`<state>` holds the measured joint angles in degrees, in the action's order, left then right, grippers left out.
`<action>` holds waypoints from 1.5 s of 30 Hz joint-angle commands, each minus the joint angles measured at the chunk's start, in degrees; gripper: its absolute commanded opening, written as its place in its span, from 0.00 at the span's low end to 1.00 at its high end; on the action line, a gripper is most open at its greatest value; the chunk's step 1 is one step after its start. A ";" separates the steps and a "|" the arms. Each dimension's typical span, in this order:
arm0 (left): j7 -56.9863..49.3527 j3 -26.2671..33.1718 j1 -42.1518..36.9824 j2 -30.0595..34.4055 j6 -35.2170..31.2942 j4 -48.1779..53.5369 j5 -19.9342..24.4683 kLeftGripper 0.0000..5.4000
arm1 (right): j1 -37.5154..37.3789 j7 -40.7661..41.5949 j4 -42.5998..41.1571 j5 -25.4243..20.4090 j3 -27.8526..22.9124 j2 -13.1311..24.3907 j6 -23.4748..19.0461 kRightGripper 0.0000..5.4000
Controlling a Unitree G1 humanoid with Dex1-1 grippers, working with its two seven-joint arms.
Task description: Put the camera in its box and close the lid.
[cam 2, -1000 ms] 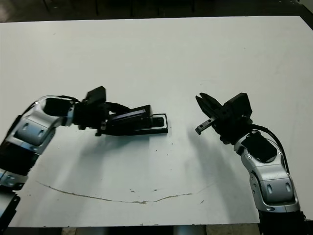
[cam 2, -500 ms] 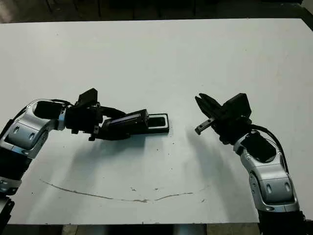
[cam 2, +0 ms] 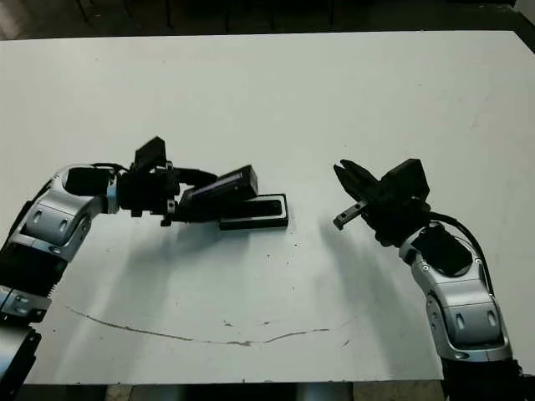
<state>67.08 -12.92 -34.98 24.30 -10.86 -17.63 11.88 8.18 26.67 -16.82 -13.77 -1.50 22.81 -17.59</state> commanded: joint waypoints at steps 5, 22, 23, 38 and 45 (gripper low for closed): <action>-0.83 -1.25 -3.24 -1.62 3.16 -8.78 -3.42 0.51 | -0.86 -0.19 0.23 0.13 -0.02 0.13 -1.18 0.00; -0.07 -3.34 -8.54 -4.65 7.31 -22.55 -9.34 0.51 | -1.20 -0.46 -0.08 0.62 0.04 0.52 -1.48 0.00; 0.78 -3.76 -8.89 -4.64 6.84 -22.97 -9.50 0.51 | -1.28 -0.70 -0.60 0.69 0.02 0.69 -2.19 0.00; 11.24 -9.53 -11.49 -2.28 4.74 -22.18 -11.87 0.51 | -1.62 -0.67 -0.82 1.09 0.05 0.36 -2.12 0.00; 12.51 -11.23 -12.11 -2.12 3.88 -22.42 -12.97 0.51 | -1.86 -0.63 -1.07 0.92 -0.17 0.34 -2.43 0.00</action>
<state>78.64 -22.26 -49.56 21.14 -5.95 -38.59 1.76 7.27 26.17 -18.18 -13.03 -1.51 22.85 -18.97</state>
